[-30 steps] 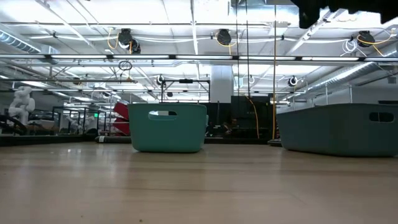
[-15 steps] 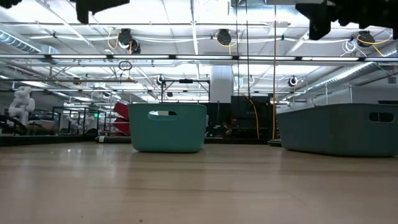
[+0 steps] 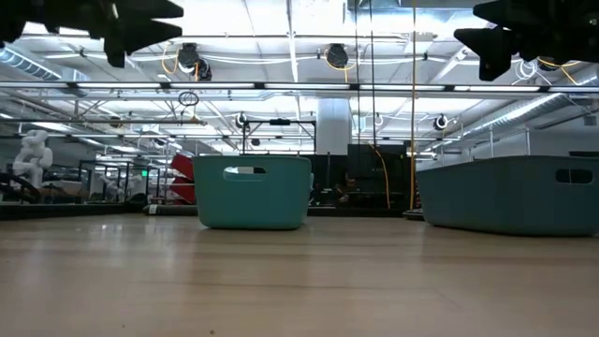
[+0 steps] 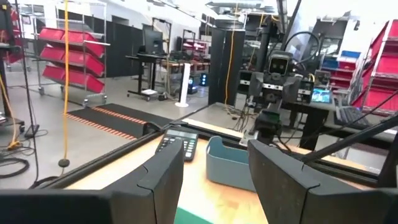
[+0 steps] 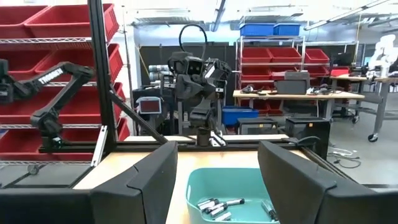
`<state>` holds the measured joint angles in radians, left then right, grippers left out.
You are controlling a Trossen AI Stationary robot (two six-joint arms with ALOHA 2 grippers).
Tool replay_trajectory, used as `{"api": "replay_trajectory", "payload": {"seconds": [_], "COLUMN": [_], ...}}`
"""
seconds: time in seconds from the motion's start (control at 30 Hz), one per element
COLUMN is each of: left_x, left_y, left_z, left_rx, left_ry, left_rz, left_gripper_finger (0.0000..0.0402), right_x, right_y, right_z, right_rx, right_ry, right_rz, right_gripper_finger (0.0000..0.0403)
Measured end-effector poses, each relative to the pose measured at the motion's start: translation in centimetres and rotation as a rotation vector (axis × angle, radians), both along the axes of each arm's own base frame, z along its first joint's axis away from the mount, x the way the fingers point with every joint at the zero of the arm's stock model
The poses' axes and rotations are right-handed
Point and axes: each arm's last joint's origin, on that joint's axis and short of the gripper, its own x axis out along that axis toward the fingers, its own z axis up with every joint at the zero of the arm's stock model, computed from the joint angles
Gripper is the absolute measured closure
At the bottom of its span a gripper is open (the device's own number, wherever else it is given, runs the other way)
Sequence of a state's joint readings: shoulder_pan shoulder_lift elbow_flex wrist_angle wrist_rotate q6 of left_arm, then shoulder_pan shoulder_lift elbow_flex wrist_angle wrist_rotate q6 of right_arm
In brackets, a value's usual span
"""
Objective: Sort batteries
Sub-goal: Return to Home position
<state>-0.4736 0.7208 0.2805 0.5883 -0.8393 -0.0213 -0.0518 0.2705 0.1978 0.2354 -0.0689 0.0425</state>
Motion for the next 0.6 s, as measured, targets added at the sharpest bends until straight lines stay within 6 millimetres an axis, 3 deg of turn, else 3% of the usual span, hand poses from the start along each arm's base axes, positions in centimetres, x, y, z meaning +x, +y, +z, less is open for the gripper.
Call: {"api": "replay_trajectory", "payload": {"seconds": [0.6], "left_x": [-2.6], "left_y": [1.2], "left_z": [-4.6], "left_rx": [-0.048], "left_ry": [-0.042], "left_rz": [-0.086], "left_gripper_finger": [0.0215], "right_x": [-1.8], "right_y": [-0.1], "right_z": [-0.6], "right_rx": [0.038], "right_ry": [0.021], "right_rz": [-0.072], "right_gripper_finger": [0.0188]}}
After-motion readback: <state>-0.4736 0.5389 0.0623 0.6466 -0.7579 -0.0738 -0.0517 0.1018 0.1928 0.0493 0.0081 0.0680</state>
